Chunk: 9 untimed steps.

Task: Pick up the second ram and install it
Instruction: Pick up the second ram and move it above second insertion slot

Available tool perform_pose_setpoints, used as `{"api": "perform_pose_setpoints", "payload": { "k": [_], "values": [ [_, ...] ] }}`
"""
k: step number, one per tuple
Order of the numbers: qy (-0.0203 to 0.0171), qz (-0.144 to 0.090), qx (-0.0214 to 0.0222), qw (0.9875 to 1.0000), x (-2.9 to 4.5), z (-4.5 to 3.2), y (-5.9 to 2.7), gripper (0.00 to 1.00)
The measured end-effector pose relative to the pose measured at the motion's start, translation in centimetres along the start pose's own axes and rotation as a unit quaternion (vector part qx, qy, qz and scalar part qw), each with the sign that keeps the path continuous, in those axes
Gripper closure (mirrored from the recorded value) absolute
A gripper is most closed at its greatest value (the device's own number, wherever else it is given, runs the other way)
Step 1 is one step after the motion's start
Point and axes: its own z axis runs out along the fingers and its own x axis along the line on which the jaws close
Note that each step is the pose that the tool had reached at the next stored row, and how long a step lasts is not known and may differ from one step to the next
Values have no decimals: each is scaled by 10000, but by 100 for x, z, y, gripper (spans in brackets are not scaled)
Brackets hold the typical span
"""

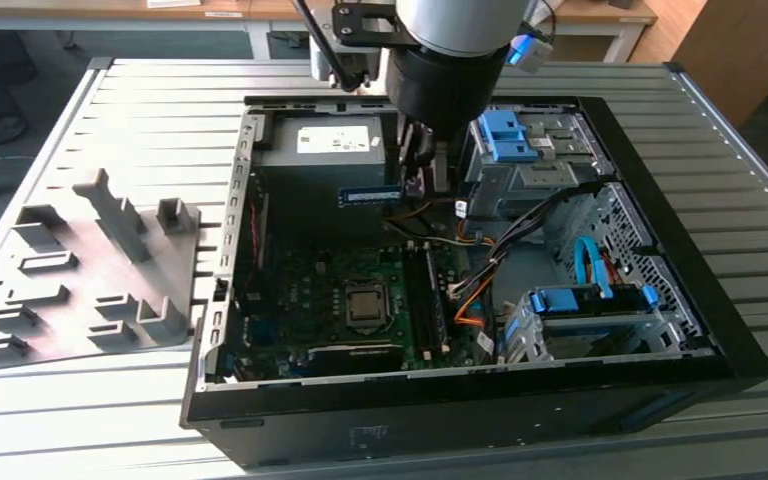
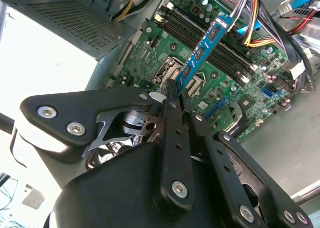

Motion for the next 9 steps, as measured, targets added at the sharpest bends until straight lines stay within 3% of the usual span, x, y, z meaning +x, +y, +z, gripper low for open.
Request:
{"api": "perform_pose_setpoints", "payload": {
  "k": [9],
  "values": [
    [1, 0, 0, 10000, 59, 105, 24, 86]
  ]
}}
